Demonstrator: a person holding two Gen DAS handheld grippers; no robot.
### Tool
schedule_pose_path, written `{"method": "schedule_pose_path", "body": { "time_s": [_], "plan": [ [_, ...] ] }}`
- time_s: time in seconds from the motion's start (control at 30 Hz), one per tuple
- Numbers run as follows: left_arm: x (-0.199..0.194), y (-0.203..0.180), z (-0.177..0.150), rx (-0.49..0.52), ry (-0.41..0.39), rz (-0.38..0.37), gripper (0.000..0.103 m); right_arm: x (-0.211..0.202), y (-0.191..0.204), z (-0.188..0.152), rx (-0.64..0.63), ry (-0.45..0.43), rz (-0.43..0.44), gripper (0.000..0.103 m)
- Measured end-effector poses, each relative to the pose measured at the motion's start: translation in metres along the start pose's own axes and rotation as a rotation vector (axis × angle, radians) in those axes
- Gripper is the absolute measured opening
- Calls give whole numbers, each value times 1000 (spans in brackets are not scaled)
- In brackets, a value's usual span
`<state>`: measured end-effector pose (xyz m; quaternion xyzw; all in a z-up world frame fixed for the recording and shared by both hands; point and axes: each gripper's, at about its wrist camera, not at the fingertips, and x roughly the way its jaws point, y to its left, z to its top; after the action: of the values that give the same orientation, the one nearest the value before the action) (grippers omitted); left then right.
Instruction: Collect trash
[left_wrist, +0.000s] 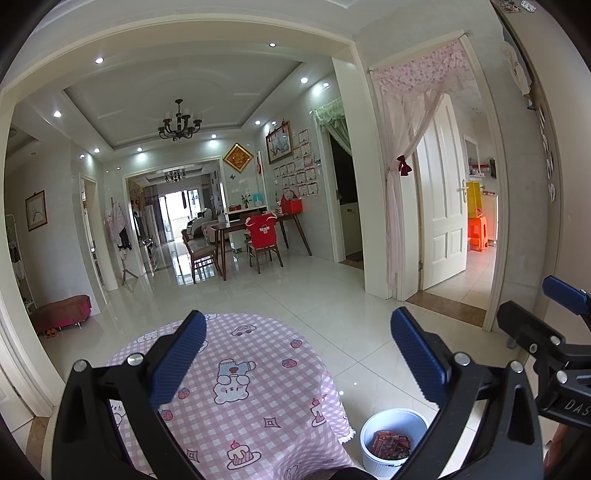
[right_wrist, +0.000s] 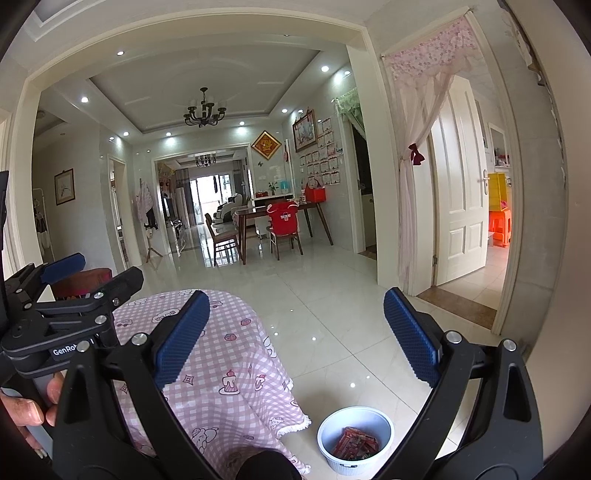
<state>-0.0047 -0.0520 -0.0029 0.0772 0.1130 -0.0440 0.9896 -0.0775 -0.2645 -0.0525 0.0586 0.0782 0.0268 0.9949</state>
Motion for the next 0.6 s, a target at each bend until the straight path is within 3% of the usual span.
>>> {"method": "schedule_pose_path", "body": {
  "time_s": [0.6],
  "plan": [
    [0,0,-1,5,4,-2,98,0,-1,-6,1,7,-10,94]
  ]
}}
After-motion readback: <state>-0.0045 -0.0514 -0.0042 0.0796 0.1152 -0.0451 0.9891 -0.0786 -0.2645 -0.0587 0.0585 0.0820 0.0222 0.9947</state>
